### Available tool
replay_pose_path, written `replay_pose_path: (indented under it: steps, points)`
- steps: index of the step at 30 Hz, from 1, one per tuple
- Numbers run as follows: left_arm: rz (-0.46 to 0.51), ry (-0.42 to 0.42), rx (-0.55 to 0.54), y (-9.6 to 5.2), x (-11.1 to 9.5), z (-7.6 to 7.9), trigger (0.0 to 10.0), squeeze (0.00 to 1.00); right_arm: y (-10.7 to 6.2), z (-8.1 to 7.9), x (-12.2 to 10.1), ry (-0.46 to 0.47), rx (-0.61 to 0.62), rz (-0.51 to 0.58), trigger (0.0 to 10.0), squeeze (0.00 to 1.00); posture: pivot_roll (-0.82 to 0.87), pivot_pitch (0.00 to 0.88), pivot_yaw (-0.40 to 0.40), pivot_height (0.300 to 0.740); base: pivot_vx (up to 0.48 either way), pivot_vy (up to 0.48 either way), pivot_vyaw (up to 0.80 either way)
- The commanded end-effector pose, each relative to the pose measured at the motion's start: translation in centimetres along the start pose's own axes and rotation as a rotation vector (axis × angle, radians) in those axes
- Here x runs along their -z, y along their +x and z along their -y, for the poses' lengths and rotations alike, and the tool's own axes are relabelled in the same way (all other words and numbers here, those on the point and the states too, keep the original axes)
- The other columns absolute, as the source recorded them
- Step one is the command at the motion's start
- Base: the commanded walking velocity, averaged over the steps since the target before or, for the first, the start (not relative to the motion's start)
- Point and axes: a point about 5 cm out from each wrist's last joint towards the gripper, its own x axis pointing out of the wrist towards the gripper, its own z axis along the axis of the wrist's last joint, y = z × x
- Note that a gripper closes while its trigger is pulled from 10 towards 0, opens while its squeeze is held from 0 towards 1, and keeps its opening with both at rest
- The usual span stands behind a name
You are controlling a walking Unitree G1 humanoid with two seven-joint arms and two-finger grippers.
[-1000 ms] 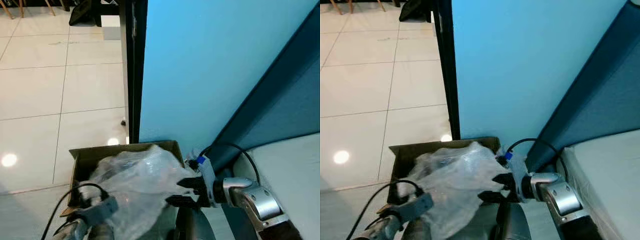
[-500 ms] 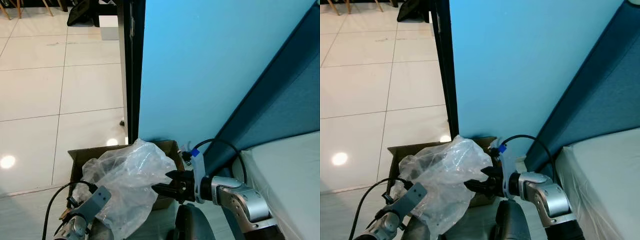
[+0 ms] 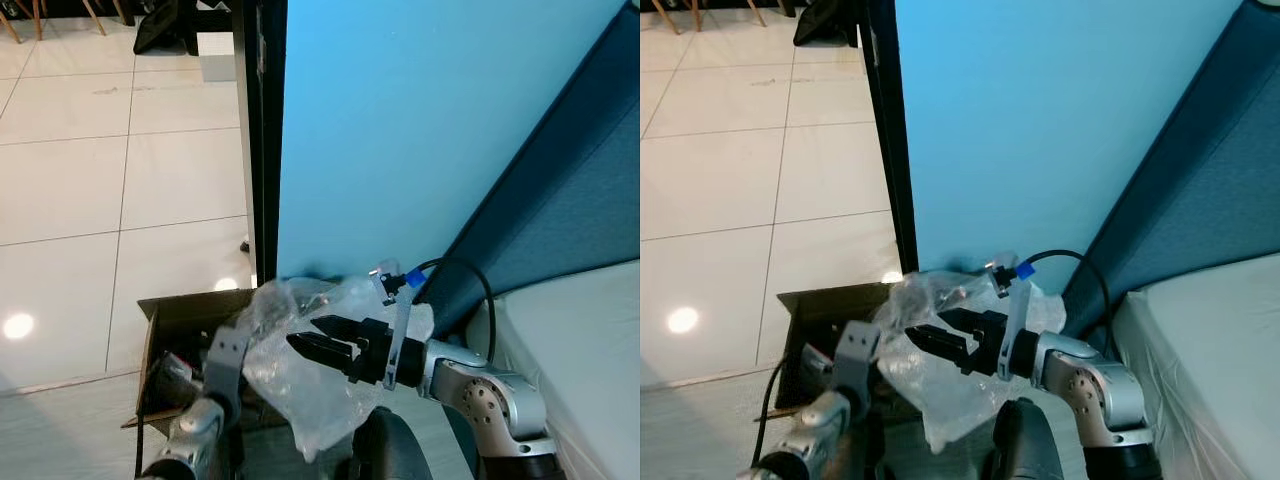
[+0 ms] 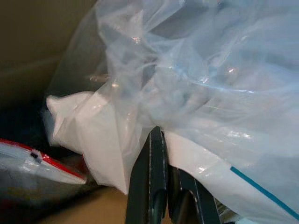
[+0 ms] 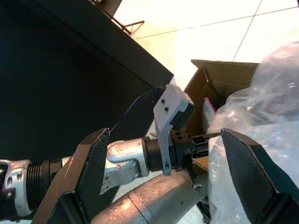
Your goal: Clean up the room
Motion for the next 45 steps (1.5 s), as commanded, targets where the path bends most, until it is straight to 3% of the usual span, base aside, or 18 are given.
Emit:
replay_pose_path:
  steps: [1,2,5,6,8,9,10,12,13,18,25,30,31,32,33,35,41,45]
  points:
    - [-0.018,-0.002,0.02,-0.4,0.8,0.0,10.0,0.37,0.1,-0.2,0.5,0.017,-0.017,-0.01,10.0,0.0,-0.01,0.2,-0.061,0.62,0.0,0.0,0.0]
    - [-0.027,0.136,0.07,-0.6,0.7,-0.3,10.0,1.0,0.4,-0.1,0.8,0.022,-0.022,-0.014,10.0,0.0,0.01,0.189,-0.055,0.62,0.0,0.0,0.0]
    - [-0.027,0.136,0.07,-0.6,0.7,-0.3,10.0,1.0,0.4,-0.1,0.8,0.022,-0.022,-0.014,10.0,0.0,0.01,0.189,-0.055,0.62,0.0,0.0,0.0]
    - [-0.101,0.356,0.08,-1.4,1.5,-1.5,10.0,1.0,0.9,0.0,0.9,0.027,-0.026,-0.013,10.0,0.0,0.04,0.175,-0.047,0.62,0.0,0.0,0.0]
    - [-0.101,0.356,0.08,-1.4,1.5,-1.5,10.0,1.0,0.9,0.0,0.9,0.027,-0.026,-0.013,10.0,0.0,0.04,0.175,-0.047,0.62,0.0,0.0,0.0]
    - [-0.178,0.535,0.05,-2.4,2.3,-3.5,10.0,1.0,1.4,0.1,1.0,0.028,-0.033,-0.012,10.0,0.0,0.05,0.166,-0.044,0.62,0.0,0.0,0.0]
    - [-0.178,0.535,0.05,-2.4,2.3,-3.5,10.0,1.0,1.4,0.1,1.0,0.028,-0.033,-0.012,10.0,0.0,0.05,0.166,-0.044,0.62,0.0,0.0,0.0]
    - [-0.304,0.746,-0.055,-4.6,2.9,-8.0,10.0,1.0,1.9,0.2,1.1,0.036,-0.04,-0.012,10.0,0.0,0.07,0.148,-0.046,0.62,0.0,0.0,0.0]
    - [-0.343,0.781,-0.096,-5.4,2.9,-9.5,10.0,1.0,2.0,0.3,1.2,0.034,-0.038,-0.021,10.0,0.0,0.07,0.143,-0.046,0.62,0.0,0.0,0.0]
    - [-0.388,0.813,-0.109,-6.4,2.7,-11.2,10.0,1.0,2.1,0.7,1.5,0.024,-0.011,-0.056,10.0,0.0,0.08,0.136,-0.049,0.62,0.0,0.0,0.0]
    - [-0.305,0.675,-0.076,-6.6,1.2,-11.6,10.0,1.0,2.9,1.7,1.4,0.017,0.027,-0.033,10.0,0.0,0.1,0.11,-0.061,0.62,0.0,0.0,0.0]
    - [-0.055,0.364,0.018,-5.8,-1.2,-10.0,10.0,1.0,3.5,3.1,1.3,0.029,0.119,0.039,10.0,0.0,0.11,0.077,-0.073,0.62,0.0,0.0,0.0]
    - [-0.055,0.364,0.018,-5.8,-1.2,-10.0,10.0,1.0,3.5,3.1,1.3,0.029,0.119,0.039,10.0,0.0,0.11,0.077,-0.073,0.62,0.0,0.0,0.0]
    - [0.114,0.15,0.085,-5.9,-3.2,-9.0,10.0,0.0,3.5,4.6,2.0,0.09,0.201,0.072,10.0,0.0,0.11,0.046,-0.086,0.62,0.0,0.0,0.0]
    - [0.114,0.15,0.085,-5.9,-3.2,-9.0,10.0,0.0,3.5,4.6,2.0,0.09,0.201,0.072,10.0,0.0,0.11,0.046,-0.086,0.62,0.0,0.0,0.0]
    - [0.34,-0.109,0.192,-6.6,-5.4,-7.9,10.0,0.0,3.2,6.6,4.0,0.204,0.32,0.109,10.0,0.0,0.13,0.012,-0.105,0.63,0.0,0.0,0.0]
    - [0.367,-0.188,0.17,-6.5,-4.7,-7.7,10.0,0.0,2.9,7.5,5.7,0.23,0.382,0.083,10.0,0.0,0.13,0.0,-0.112,0.64,0.0,0.0,0.0]
    - [0.301,-0.313,-0.017,-6.1,-0.7,-7.7,10.0,0.0,1.6,9.1,8.7,0.262,0.533,0.012,10.0,0.0,0.15,0.0,-0.134,0.655,0.0,0.0,0.0]
